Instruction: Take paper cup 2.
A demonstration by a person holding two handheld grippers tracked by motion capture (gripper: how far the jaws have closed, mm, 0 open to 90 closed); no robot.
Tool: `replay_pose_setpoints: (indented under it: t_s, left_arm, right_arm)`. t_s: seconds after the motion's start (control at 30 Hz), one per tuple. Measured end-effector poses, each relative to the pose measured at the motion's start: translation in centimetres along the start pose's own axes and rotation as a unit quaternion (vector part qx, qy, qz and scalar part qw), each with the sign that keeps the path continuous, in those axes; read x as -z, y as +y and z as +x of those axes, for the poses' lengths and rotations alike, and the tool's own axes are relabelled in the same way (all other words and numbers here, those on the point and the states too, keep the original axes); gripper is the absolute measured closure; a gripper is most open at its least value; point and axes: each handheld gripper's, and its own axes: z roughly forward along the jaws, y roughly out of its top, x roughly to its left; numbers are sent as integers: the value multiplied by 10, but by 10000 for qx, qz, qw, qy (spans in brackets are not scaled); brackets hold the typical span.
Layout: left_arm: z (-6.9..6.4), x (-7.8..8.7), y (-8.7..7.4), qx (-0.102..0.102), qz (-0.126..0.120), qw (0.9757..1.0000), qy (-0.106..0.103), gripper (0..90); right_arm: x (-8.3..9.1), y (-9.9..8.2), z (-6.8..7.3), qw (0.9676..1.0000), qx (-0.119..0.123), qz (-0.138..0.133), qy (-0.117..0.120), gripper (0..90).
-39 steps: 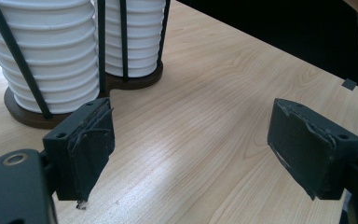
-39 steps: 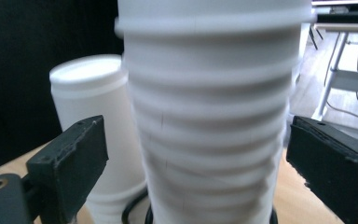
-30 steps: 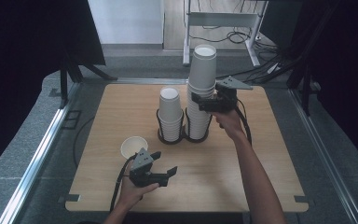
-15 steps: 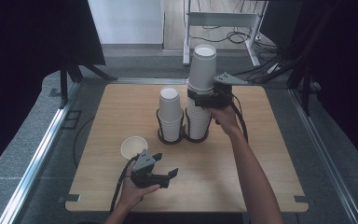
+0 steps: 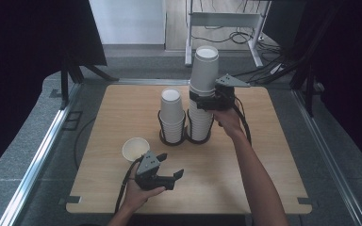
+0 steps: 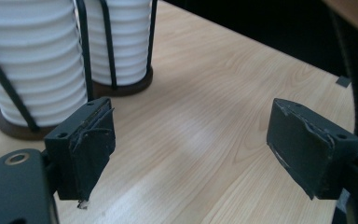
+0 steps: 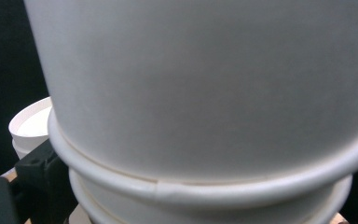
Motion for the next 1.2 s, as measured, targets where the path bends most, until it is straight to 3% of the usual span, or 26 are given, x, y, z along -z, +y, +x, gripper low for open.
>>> replay_pose_setpoints:
  t_s: [0.1, 0.33, 0.37, 0.4, 0.6, 0.8, 1.03, 1.1, 1.2]
  left_arm:
    - [-1, 4, 14, -34, -140, 9999, -30, 156]
    - [2, 3, 57, -161, -322, 9992, 201, 156]
    - [2, 3, 57, -161, -322, 9992, 201, 156]
    - [7, 2, 70, -113, -357, 9988, 302, 156]
    - [20, -3, 103, -97, -565, 9965, 602, 158]
    - [34, -11, 133, 95, -748, 9950, 660, 156]
    - [41, -22, 162, 8, -815, 9937, 776, 144]
    - [41, -26, 168, -95, -796, 9939, 763, 127]
    - [43, -30, 177, -62, -848, 9943, 648, 112]
  right_arm:
    - [0, 0, 0, 10000, 8, -4, 6, 23]
    - [0, 1, 0, 10000, 46, 21, -5, 23]
    - [0, 1, -1, 10000, 50, 24, -6, 23]
    - [0, 1, -1, 10000, 49, 23, -5, 22]
    - [-1, 1, -1, 10000, 65, 19, -13, 22]
    - [0, 1, 0, 10000, 63, 29, -17, 23]
    - [0, 0, 1, 10000, 10, 15, -26, 23]
    - [0, 0, 2, 10000, 14, 23, -31, 24]
    - [1, 0, 2, 10000, 20, 41, -39, 24]
